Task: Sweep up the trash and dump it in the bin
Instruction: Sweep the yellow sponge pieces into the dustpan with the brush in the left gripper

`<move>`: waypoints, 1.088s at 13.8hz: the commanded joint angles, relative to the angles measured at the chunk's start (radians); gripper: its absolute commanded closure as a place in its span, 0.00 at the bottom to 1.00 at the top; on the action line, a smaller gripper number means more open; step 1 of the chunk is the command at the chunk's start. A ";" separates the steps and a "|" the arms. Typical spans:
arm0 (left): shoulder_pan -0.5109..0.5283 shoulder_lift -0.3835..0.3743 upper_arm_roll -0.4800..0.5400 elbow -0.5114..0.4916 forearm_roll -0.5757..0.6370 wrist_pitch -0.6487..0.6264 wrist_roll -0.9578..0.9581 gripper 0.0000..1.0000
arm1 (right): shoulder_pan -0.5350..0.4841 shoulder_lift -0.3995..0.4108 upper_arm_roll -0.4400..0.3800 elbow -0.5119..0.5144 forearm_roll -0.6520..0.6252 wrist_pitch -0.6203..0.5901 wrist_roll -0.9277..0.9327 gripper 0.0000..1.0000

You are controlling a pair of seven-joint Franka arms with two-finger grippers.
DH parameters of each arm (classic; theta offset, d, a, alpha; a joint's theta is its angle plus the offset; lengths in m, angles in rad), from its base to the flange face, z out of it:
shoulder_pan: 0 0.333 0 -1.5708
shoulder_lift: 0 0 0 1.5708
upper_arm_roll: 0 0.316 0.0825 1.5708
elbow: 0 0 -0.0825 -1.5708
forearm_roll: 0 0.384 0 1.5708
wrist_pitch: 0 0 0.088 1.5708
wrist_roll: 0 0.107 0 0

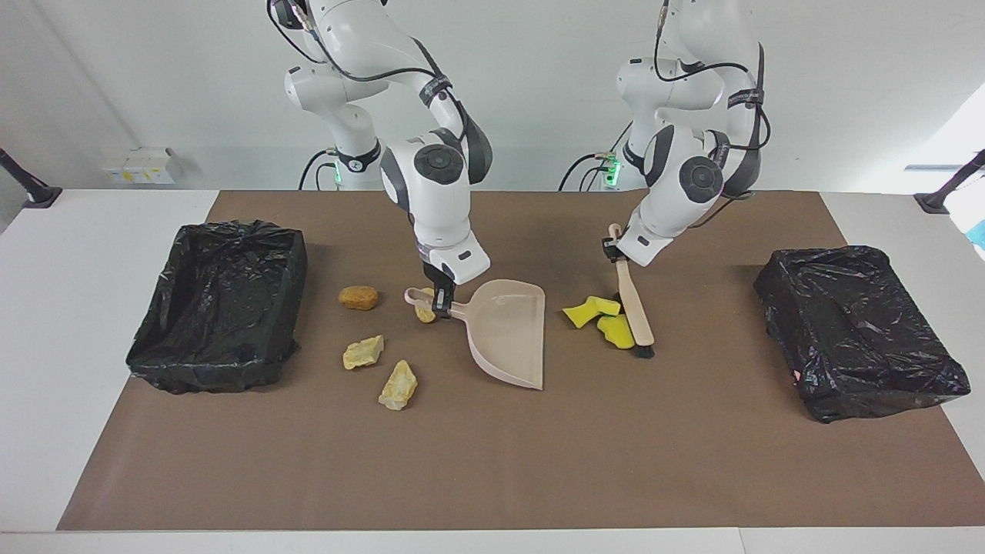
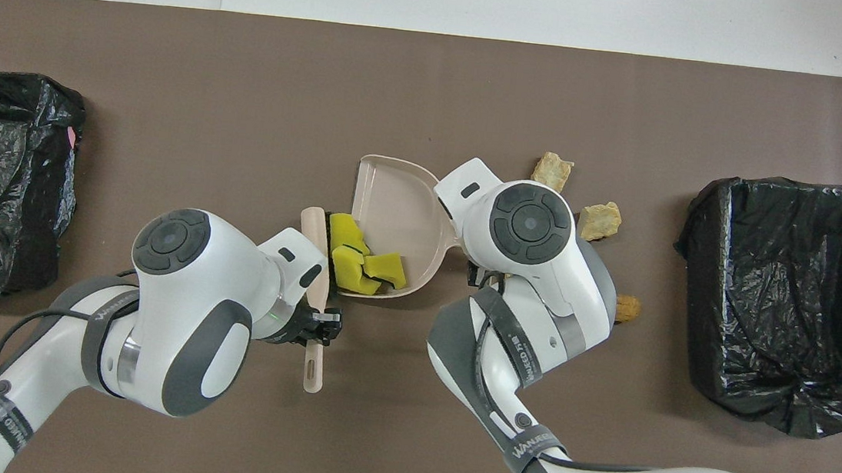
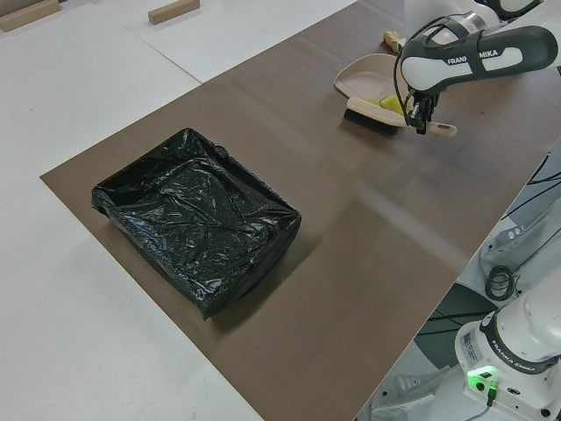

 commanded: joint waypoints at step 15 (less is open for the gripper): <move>0.112 -0.032 0.017 0.181 0.065 -0.219 -0.006 1.00 | -0.037 -0.017 0.009 -0.030 0.185 0.073 -0.121 1.00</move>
